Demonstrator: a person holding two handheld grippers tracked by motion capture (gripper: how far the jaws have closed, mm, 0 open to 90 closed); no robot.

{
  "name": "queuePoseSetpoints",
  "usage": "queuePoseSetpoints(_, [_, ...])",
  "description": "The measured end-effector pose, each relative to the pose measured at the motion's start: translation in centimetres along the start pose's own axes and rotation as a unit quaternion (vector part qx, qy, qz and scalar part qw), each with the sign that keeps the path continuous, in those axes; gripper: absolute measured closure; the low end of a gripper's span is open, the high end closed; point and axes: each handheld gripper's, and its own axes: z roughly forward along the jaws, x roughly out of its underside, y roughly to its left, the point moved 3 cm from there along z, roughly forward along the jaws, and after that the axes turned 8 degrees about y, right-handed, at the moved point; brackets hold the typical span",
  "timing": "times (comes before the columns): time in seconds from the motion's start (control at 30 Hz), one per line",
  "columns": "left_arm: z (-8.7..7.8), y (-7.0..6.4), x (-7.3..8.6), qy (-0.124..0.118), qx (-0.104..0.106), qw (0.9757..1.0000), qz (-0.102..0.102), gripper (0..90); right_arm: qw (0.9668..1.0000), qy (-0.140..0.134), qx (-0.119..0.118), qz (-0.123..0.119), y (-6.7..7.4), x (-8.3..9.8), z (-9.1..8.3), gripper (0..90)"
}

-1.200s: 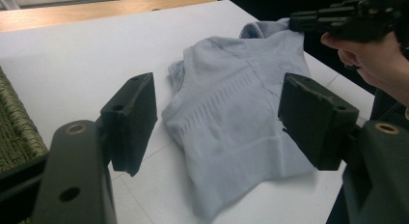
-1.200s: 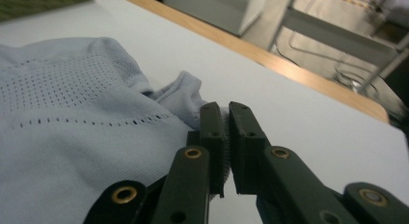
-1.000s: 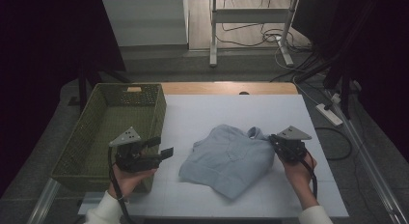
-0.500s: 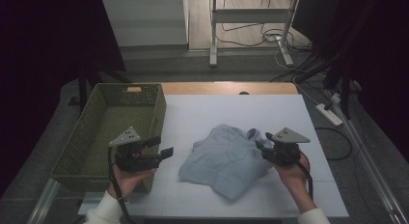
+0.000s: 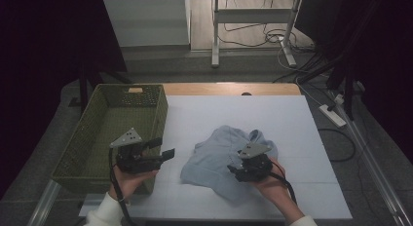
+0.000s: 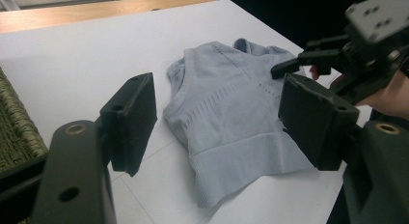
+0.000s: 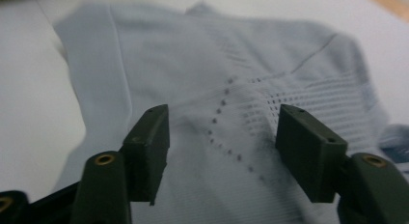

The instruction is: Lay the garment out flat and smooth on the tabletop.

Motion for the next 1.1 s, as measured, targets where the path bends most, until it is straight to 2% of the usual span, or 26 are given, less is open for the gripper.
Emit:
queuePoseSetpoints(0.07, [0.0,0.0,0.0,0.001,0.000,1.0000,0.001,29.9,0.9997,0.023,-0.006,0.000,0.1,0.4,0.9,34.8])
queuePoseSetpoints(0.23, [0.2,-0.1,0.0,0.002,0.002,1.0000,0.000,29.8,0.9986,0.053,-0.005,-0.001,0.2,1.2,2.6,37.5])
queuePoseSetpoints(0.43, [0.2,-0.2,0.0,0.003,0.003,1.0000,0.003,29.8,0.9983,0.053,0.012,-0.021,0.1,1.1,2.5,61.7])
queuePoseSetpoints(0.53, [0.2,-0.1,0.0,0.003,0.002,1.0000,0.002,29.8,0.9983,0.044,0.024,-0.030,0.2,0.8,2.1,75.2])
queuePoseSetpoints(0.57, [0.2,-0.1,0.0,0.003,0.002,1.0000,0.002,29.8,0.9985,0.036,0.028,-0.030,0.1,0.6,1.8,83.1])
queuePoseSetpoints(0.6, [0.2,-0.1,0.0,0.002,0.002,1.0000,0.001,29.8,0.9987,0.028,0.032,-0.029,0.0,0.5,1.5,84.8])
queuePoseSetpoints(0.77, [0.2,0.0,0.1,-0.001,-0.003,1.0000,-0.001,29.8,0.9990,-0.003,0.042,-0.016,-1.4,-0.4,-0.1,86.1])
queuePoseSetpoints(0.87, [0.2,-0.1,0.1,0.000,-0.003,1.0000,0.000,29.7,0.9979,-0.025,0.060,-0.008,-2.4,-0.7,-0.8,86.3])
queuePoseSetpoints(1.03, [-0.1,0.2,0.0,-0.005,-0.004,1.0000,-0.004,29.4,0.9933,-0.044,0.107,-0.001,-4.4,-1.4,-1.7,86.4])
queuePoseSetpoints(1.1, [-0.2,0.2,0.0,-0.006,-0.005,1.0000,-0.004,29.4,0.9903,-0.050,0.129,0.010,-5.6,-1.6,-1.5,86.4])
